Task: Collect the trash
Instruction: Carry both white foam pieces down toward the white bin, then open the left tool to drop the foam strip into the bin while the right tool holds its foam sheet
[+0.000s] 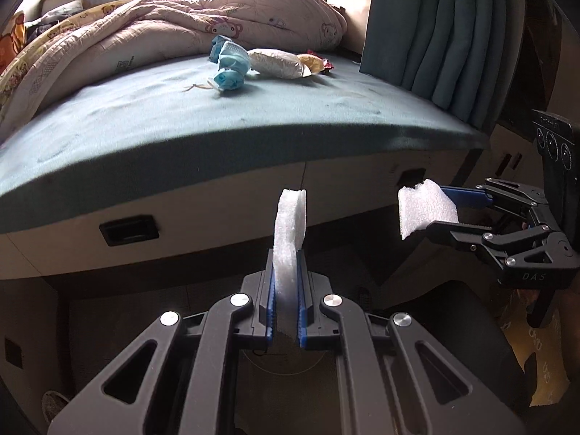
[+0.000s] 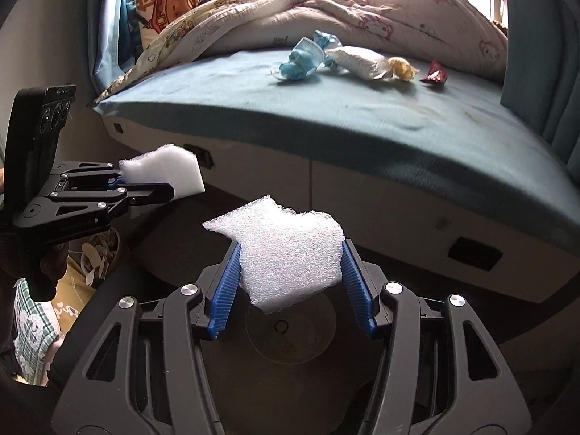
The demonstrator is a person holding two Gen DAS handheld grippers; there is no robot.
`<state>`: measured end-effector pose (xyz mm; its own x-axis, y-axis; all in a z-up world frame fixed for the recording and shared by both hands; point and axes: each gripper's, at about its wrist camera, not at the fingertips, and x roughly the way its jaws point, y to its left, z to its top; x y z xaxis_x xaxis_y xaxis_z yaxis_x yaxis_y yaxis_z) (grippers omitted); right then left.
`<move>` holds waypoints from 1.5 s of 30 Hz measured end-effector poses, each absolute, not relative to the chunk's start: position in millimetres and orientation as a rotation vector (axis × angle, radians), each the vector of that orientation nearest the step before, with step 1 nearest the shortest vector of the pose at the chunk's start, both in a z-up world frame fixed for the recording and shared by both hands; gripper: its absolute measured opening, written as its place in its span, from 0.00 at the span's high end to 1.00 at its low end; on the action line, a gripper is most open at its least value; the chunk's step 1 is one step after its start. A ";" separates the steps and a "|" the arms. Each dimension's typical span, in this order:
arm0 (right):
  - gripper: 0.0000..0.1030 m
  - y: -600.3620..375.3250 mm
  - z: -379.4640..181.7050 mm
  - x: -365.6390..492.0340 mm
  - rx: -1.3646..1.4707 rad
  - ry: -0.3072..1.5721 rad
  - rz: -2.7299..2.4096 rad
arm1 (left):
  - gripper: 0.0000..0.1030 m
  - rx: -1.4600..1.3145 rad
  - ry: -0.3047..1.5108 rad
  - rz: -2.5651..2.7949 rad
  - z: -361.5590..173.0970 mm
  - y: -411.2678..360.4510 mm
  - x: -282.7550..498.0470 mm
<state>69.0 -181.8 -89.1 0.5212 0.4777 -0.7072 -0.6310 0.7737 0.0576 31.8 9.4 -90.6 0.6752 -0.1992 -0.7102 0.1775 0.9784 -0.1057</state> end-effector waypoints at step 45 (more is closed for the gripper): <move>0.50 -147.8 -387.8 121.2 -0.293 1.300 0.712 | 0.92 -0.121 1.257 -0.280 -387.7 -11.9 138.5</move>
